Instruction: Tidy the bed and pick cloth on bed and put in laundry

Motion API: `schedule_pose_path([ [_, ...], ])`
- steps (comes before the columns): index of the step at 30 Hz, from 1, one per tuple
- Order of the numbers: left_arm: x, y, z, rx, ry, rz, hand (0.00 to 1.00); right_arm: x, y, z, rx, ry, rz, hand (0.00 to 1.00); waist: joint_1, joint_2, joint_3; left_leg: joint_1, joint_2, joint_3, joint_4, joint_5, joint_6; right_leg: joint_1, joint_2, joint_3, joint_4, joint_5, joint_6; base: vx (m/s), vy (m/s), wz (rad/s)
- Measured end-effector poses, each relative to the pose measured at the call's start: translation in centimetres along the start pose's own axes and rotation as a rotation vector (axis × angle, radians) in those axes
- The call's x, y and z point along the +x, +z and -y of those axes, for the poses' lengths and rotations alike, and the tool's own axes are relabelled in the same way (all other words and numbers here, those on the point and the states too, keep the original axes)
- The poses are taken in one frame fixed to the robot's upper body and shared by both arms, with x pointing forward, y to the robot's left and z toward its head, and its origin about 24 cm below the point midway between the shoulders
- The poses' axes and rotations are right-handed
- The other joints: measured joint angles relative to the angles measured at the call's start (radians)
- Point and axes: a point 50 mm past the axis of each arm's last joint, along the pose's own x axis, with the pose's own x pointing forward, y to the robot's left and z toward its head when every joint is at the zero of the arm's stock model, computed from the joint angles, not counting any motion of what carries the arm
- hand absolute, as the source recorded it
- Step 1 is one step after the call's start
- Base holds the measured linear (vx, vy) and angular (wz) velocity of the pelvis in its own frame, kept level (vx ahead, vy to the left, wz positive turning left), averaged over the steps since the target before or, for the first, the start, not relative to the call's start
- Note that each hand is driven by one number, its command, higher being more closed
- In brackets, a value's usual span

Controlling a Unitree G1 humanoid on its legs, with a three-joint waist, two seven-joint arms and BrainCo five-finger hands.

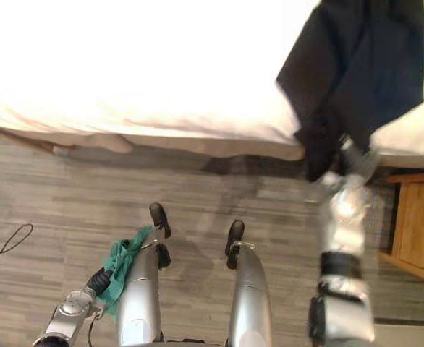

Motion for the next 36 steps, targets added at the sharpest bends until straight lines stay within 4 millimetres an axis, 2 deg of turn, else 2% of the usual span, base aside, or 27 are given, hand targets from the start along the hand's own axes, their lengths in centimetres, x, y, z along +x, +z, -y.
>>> schedule_pose_path([
  [1, 0.0, -0.1, 0.1, 0.004, 0.001, -0.005, 1.00, -0.7, -1.1, 0.2, 0.010, -0.007, -0.033, 1.00, -0.001, 0.001, -0.001, 0.020, 0.000, 0.003, 0.000, -0.006, -0.001, 0.018, 0.000, 0.005, -0.004, -0.001, 0.001, 0.10, -0.023, -0.15],
  [3, -0.3, -0.9, 1.1, 0.008, 0.037, -0.029, 1.00, -4.2, -5.5, 2.1, 0.040, -0.057, -0.176, 1.00, -0.013, 0.002, -0.037, 0.106, -0.003, 0.030, -0.001, -0.036, -0.004, 0.105, 0.005, 0.018, -0.038, -0.004, 0.015, 0.10, -0.008, -0.14],
  [4, -0.3, -1.1, 1.2, 0.005, 0.051, -0.035, 1.00, -4.7, -6.1, 2.4, 0.046, -0.062, -0.195, 1.00, -0.016, 0.000, -0.047, 0.120, -0.004, 0.035, -0.003, -0.041, -0.005, 0.122, 0.006, 0.021, -0.046, -0.005, 0.017, 0.11, 0.009, -0.18],
  [6, -0.7, -2.6, 2.5, -0.027, 0.097, -0.083, 1.00, -8.5, -9.5, 4.4, 0.067, -0.119, -0.317, 1.00, -0.032, -0.010, -0.109, 0.231, -0.016, 0.067, -0.047, -0.056, -0.008, 0.223, 0.009, 0.039, -0.105, -0.003, 0.024, 0.12, 0.015, -0.19],
  [7, -0.7, -2.8, 2.7, -0.036, 0.101, -0.085, 1.00, -9.2, -10.1, 4.8, 0.066, -0.127, -0.342, 1.00, -0.035, -0.012, -0.124, 0.251, -0.019, 0.074, -0.059, -0.053, -0.007, 0.243, 0.008, 0.040, -0.119, -0.001, 0.027, 0.14, 0.022, -0.12],
  [8, -0.8, -3.0, 3.6, -0.074, 0.097, -0.081, 1.00, -11.6, -11.8, 6.2, 0.063, -0.165, -0.421, 1.00, -0.043, -0.013, -0.168, 0.307, -0.031, 0.084, -0.094, -0.051, -0.011, 0.303, 0.007, 0.041, -0.162, 0.006, 0.036, 0.13, 0.022, -0.05],
  [9, -0.9, -3.1, 3.9, -0.086, 0.095, -0.073, 1.00, -12.6, -12.5, 6.9, 0.059, -0.180, -0.454, 1.00, -0.047, -0.014, -0.184, 0.333, -0.037, 0.088, -0.110, -0.050, -0.012, 0.328, 0.006, 0.041, -0.181, 0.009, 0.040, 0.17, 0.034, -0.05],
  [11, -1.2, -3.5, 5.6, -0.143, 0.085, -0.058, 1.00, -16.7, -14.7, 8.9, 0.063, -0.250, -0.586, 1.00, -0.056, -0.019, -0.247, 0.431, -0.063, 0.112, -0.175, -0.049, -0.015, 0.421, -0.002, 0.047, -0.245, 0.021, 0.059, 0.17, 0.044, -0.08],
  [12, -1.3, -3.7, 6.0, -0.161, 0.083, -0.063, 1.00, -17.6, -15.2, 9.2, 0.062, -0.265, -0.616, 1.00, -0.059, -0.019, -0.261, 0.456, -0.068, 0.118, -0.191, -0.048, -0.015, 0.444, -0.003, 0.048, -0.263, 0.027, 0.066, 0.18, 0.046, -0.16],
  [14, -1.7, -4.6, 7.4, -0.216, 0.078, -0.084, 1.00, -21.0, -16.3, 10.7, 0.045, -0.313, -0.720, 1.00, -0.062, -0.015, -0.302, 0.559, -0.090, 0.151, -0.261, -0.043, -0.024, 0.527, -0.003, 0.062, -0.329, 0.043, 0.073, 0.17, 0.056, -0.23],
  [17, -2.2, -5.4, 8.1, -0.245, 0.083, -0.101, 1.00, -23.2, -16.7, 12.1, 0.010, -0.349, -0.794, 1.00, -0.066, -0.013, -0.332, 0.646, -0.107, 0.164, -0.312, -0.040, -0.035, 0.609, -0.004, 0.066, -0.375, 0.046, 0.077, 0.13, 0.037, -0.10],
  [21, -2.3, -5.7, 8.4, -0.262, 0.095, -0.112, 1.00, -24.1, -17.2, 12.2, -0.024, -0.332, -0.861, 1.00, -0.070, -0.010, -0.342, 0.694, -0.107, 0.163, -0.316, -0.048, -0.045, 0.672, -0.002, 0.064, -0.401, 0.046, 0.078, 0.09, -0.018, 0.00],
  [27, -2.4, -6.1, 9.4, -0.291, 0.056, -0.166, 1.00, -24.4, -17.6, 11.8, -0.081, -0.262, -0.921, 1.00, -0.074, 0.018, -0.358, 0.746, -0.104, 0.159, -0.318, -0.058, -0.053, 0.739, 0.002, 0.057, -0.429, 0.046, 0.077, 0.03, -0.017, 0.03],
  [31, -2.5, -6.4, 9.7, -0.318, 0.027, -0.205, 1.00, -24.3, -17.7, 11.8, -0.128, -0.214, -0.944, 1.00, -0.078, 0.015, -0.365, 0.751, -0.105, 0.159, -0.318, -0.061, -0.052, 0.744, 0.001, 0.059, -0.433, 0.046, 0.076, 0.00, 0.000, 0.00],
  [36, -2.6, -6.8, 9.9, -0.332, 0.019, -0.252, 1.00, -25.0, -18.2, 11.9, -0.209, -0.144, -1.056, 1.00, -0.079, 0.014, -0.379, 0.753, -0.109, 0.154, -0.318, -0.065, -0.051, 0.749, 0.000, 0.063, -0.437, 0.044, 0.073, 0.00, -0.002, 0.01],
])
